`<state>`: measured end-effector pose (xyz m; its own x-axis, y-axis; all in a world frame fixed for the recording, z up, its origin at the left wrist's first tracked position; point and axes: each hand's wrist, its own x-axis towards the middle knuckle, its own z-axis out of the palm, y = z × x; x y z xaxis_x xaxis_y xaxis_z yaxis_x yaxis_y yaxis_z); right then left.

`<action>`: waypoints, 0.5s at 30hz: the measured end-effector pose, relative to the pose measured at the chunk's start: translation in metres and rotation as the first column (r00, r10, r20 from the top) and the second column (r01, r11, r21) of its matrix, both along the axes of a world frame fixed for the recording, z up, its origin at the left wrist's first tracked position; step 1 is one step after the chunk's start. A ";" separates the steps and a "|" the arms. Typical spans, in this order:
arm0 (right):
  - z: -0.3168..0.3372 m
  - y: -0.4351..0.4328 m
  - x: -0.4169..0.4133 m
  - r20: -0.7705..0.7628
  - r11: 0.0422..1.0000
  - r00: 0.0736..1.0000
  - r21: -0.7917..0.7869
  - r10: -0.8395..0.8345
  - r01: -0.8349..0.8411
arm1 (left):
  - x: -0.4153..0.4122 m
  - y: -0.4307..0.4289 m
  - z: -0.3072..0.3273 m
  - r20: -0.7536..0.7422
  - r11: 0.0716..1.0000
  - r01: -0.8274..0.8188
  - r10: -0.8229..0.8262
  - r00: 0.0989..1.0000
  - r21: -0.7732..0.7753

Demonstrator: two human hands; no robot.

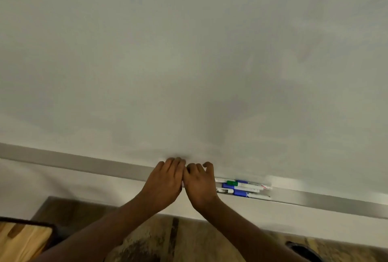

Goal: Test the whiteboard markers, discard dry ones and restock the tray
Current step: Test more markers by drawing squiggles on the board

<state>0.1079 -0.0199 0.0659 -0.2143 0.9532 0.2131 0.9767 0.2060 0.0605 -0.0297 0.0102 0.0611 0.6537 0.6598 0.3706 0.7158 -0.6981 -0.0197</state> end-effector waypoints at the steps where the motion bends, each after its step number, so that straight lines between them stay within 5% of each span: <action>1: 0.015 0.000 0.000 -0.023 0.998 1.000 0.059 0.013 -0.012 | 0.003 0.001 0.012 0.044 1.000 0.010 -0.010 0.999 0.012; 5: 0.083 0.007 0.004 -0.131 0.923 0.984 0.381 0.117 -0.059 | 0.015 0.006 0.077 0.202 0.998 -0.037 0.025 0.979 0.056; 8: 0.147 0.004 0.004 -0.135 0.853 0.976 0.516 0.170 -0.077 | 0.017 0.011 0.132 0.256 0.972 -0.067 0.007 0.967 0.227; 11: 0.210 -0.007 0.011 -0.189 0.774 0.978 0.631 0.093 0.048 | 0.015 0.019 0.193 0.314 0.930 -0.185 0.081 0.946 0.318; 13: 0.245 -0.015 0.016 -0.382 0.709 0.923 0.661 0.036 0.246 | 0.011 0.025 0.232 0.353 0.907 -0.232 0.102 0.930 0.351; 15: 0.279 -0.024 0.016 -0.697 0.773 0.710 0.502 0.096 0.388 | 0.009 0.028 0.269 0.391 0.879 -0.235 0.062 0.919 0.414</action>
<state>0.1238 -0.0439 0.3445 0.3429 0.5826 0.7369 0.8094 0.2149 -0.5465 -0.0203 0.0384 0.3304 0.3274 0.4454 0.8333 0.8278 -0.5604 -0.0258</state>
